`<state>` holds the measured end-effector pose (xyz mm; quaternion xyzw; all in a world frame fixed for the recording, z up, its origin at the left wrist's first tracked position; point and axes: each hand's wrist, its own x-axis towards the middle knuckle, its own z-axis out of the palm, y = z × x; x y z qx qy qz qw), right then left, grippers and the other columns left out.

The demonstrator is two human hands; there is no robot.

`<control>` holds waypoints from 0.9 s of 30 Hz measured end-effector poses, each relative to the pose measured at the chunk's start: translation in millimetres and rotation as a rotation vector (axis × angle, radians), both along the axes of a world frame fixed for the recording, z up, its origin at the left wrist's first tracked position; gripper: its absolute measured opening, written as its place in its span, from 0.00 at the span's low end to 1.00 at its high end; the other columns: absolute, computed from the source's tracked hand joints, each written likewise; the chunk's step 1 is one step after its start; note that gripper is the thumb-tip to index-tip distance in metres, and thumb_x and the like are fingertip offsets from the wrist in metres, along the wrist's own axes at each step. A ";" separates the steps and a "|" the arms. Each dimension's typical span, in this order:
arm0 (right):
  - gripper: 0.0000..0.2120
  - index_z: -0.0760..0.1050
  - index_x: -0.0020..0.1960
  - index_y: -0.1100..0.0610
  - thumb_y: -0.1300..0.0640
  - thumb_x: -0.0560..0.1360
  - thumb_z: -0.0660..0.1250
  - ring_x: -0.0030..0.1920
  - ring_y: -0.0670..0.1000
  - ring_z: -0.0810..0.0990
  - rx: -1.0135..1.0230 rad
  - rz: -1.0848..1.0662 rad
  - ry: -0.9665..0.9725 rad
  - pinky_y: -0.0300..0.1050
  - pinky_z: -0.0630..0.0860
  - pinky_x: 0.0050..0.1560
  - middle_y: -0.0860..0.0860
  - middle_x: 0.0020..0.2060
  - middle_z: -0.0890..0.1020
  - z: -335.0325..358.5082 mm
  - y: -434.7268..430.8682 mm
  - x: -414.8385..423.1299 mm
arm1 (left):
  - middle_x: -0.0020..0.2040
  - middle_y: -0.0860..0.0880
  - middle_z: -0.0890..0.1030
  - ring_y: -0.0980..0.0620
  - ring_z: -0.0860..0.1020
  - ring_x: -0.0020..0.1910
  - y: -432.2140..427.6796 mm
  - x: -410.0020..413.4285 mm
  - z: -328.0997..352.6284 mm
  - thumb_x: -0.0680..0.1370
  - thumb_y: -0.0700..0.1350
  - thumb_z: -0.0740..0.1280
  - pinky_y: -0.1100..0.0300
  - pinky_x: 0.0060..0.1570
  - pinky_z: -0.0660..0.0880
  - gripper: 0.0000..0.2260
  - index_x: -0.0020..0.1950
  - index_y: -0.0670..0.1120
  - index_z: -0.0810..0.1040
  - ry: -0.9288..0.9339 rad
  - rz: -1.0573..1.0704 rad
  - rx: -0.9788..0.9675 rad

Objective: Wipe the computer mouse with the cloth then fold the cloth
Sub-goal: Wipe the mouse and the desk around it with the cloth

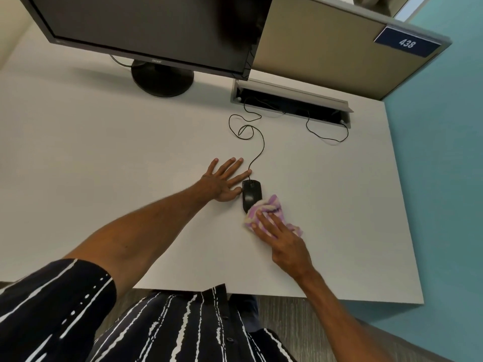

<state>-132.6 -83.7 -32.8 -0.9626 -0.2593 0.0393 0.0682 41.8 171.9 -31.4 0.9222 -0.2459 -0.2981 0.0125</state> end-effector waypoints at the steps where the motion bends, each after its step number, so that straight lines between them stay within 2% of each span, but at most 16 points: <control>1: 0.40 0.64 0.82 0.46 0.72 0.75 0.63 0.83 0.51 0.62 0.045 -0.024 -0.005 0.50 0.82 0.58 0.47 0.84 0.60 3.1 -2.8 1.1 | 0.89 0.52 0.29 0.49 0.33 0.90 -0.1 -0.4 0.1 0.90 0.64 0.44 0.36 0.87 0.37 0.30 0.89 0.63 0.33 0.001 0.000 0.000; 4: 0.39 0.63 0.82 0.42 0.69 0.76 0.62 0.76 0.49 0.72 0.144 -0.164 -0.071 0.38 0.79 0.42 0.43 0.83 0.61 16.4 2.1 23.3 | 0.89 0.52 0.29 0.49 0.32 0.89 0.6 0.7 0.0 0.90 0.64 0.44 0.36 0.87 0.36 0.30 0.89 0.63 0.33 0.005 0.005 -0.001; 6: 0.35 0.65 0.81 0.40 0.63 0.77 0.60 0.71 0.49 0.76 0.135 -0.246 -0.089 0.39 0.80 0.39 0.42 0.82 0.64 24.7 17.1 51.4 | 0.88 0.52 0.28 0.49 0.31 0.89 1.3 1.3 0.5 0.90 0.64 0.44 0.36 0.87 0.36 0.30 0.89 0.63 0.33 0.021 0.006 0.001; 8: 0.29 0.69 0.78 0.37 0.57 0.79 0.61 0.70 0.52 0.78 0.098 -0.322 -0.045 0.48 0.84 0.44 0.43 0.80 0.68 32.7 37.3 85.2 | 0.88 0.52 0.27 0.49 0.30 0.89 0.5 1.5 0.9 0.90 0.64 0.44 0.37 0.87 0.35 0.30 0.89 0.62 0.33 0.032 0.004 0.020; 10: 0.29 0.71 0.75 0.36 0.59 0.79 0.69 0.71 0.57 0.77 0.072 -0.401 0.113 0.60 0.84 0.55 0.44 0.78 0.70 42.7 58.3 115.0 | 0.88 0.53 0.27 0.50 0.30 0.89 -1.1 1.4 0.8 0.90 0.64 0.43 0.37 0.87 0.35 0.30 0.90 0.61 0.35 0.031 0.001 0.045; 11: 0.30 0.72 0.74 0.36 0.59 0.78 0.72 0.70 0.59 0.78 0.050 -0.417 0.187 0.63 0.82 0.57 0.45 0.77 0.72 46.6 68.3 125.3 | 0.88 0.53 0.28 0.50 0.31 0.89 -1.5 1.4 0.8 0.90 0.64 0.44 0.38 0.87 0.35 0.30 0.90 0.61 0.36 0.028 0.001 0.050; 14: 0.26 0.75 0.73 0.42 0.57 0.78 0.74 0.67 0.60 0.80 -0.109 -0.379 0.257 0.59 0.81 0.56 0.50 0.74 0.74 48.7 91.6 138.4 | 0.88 0.53 0.28 0.51 0.31 0.89 -1.1 3.0 1.9 0.90 0.64 0.44 0.38 0.88 0.36 0.31 0.91 0.59 0.37 0.025 -0.003 0.060; 17: 0.25 0.72 0.77 0.49 0.57 0.81 0.71 0.74 0.58 0.74 -0.206 -0.321 0.240 0.58 0.79 0.64 0.52 0.79 0.69 41.1 96.9 132.1 | 0.88 0.53 0.27 0.51 0.30 0.89 -0.2 6.9 3.5 0.90 0.66 0.44 0.38 0.87 0.35 0.32 0.91 0.59 0.37 0.044 -0.022 0.073; 20: 0.28 0.69 0.79 0.49 0.59 0.80 0.69 0.78 0.57 0.68 -0.213 -0.236 0.235 0.58 0.78 0.64 0.52 0.81 0.65 37.8 90.5 122.8 | 0.88 0.53 0.27 0.52 0.30 0.89 1.8 7.2 3.2 0.90 0.66 0.43 0.38 0.87 0.35 0.31 0.91 0.60 0.38 0.047 -0.013 0.061; 24: 0.32 0.60 0.84 0.48 0.58 0.83 0.65 0.83 0.55 0.59 -0.199 -0.221 0.261 0.57 0.72 0.74 0.51 0.84 0.59 30.7 84.3 105.4 | 0.88 0.52 0.27 0.51 0.31 0.89 3.1 7.1 3.1 0.90 0.64 0.43 0.38 0.87 0.35 0.31 0.90 0.60 0.36 0.024 -0.029 0.050; 27: 0.33 0.58 0.84 0.48 0.59 0.83 0.66 0.84 0.57 0.56 -0.190 -0.221 0.235 0.59 0.72 0.73 0.51 0.85 0.57 24.4 80.3 89.6 | 0.88 0.51 0.27 0.49 0.31 0.89 4.7 7.2 4.4 0.90 0.66 0.44 0.37 0.87 0.36 0.31 0.89 0.62 0.32 0.014 -0.045 0.039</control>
